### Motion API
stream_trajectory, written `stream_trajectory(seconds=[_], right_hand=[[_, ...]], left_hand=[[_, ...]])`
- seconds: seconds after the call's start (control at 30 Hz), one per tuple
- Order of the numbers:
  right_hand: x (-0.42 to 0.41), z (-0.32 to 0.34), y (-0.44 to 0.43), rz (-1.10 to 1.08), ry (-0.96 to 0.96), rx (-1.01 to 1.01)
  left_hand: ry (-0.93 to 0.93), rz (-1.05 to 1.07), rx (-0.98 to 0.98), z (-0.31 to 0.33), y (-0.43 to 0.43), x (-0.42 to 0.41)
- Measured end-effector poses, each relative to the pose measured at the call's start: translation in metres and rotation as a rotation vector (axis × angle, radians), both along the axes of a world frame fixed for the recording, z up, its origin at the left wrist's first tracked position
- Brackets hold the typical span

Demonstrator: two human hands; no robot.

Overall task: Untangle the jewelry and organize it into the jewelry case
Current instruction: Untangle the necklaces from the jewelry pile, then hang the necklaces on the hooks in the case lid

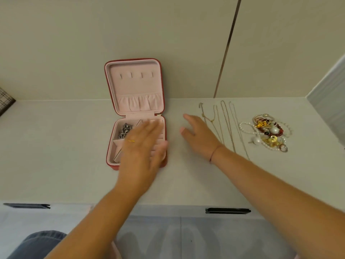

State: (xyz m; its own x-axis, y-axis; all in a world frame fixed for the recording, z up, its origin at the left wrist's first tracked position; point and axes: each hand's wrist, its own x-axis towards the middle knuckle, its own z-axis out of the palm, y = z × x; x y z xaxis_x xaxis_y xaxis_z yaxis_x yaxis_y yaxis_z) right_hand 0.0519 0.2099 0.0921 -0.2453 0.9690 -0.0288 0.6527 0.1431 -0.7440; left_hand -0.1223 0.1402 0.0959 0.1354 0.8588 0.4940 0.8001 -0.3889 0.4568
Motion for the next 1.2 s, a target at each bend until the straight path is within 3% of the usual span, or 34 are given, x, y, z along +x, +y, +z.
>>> stream_trajectory(seconds=[0.1, 0.2, 0.3, 0.43, 1.1, 1.2], right_hand=[[-0.026, -0.005, -0.031, -0.058, -0.078, -0.001], [-0.043, -0.010, -0.049, -0.057, -0.063, -0.016], [-0.049, -0.015, -0.053, -0.057, -0.052, -0.014], [-0.042, -0.015, -0.054, -0.078, -0.054, -0.023], [0.032, -0.016, -0.097, -0.092, -0.038, -0.076], [0.040, -0.004, -0.085, -0.109, -0.111, -0.046]], left_hand=[[-0.196, 0.239, -0.104, 0.005, 0.005, -0.034], [-0.428, 0.373, -0.376, 0.004, 0.001, -0.046], [-0.576, 0.399, -0.552, -0.005, -0.003, -0.055], [-0.681, 0.366, -0.603, -0.004, -0.005, -0.053], [-0.706, 0.179, -0.670, 0.004, -0.045, 0.007], [-0.682, 0.172, -0.660, 0.009, -0.043, 0.004]])
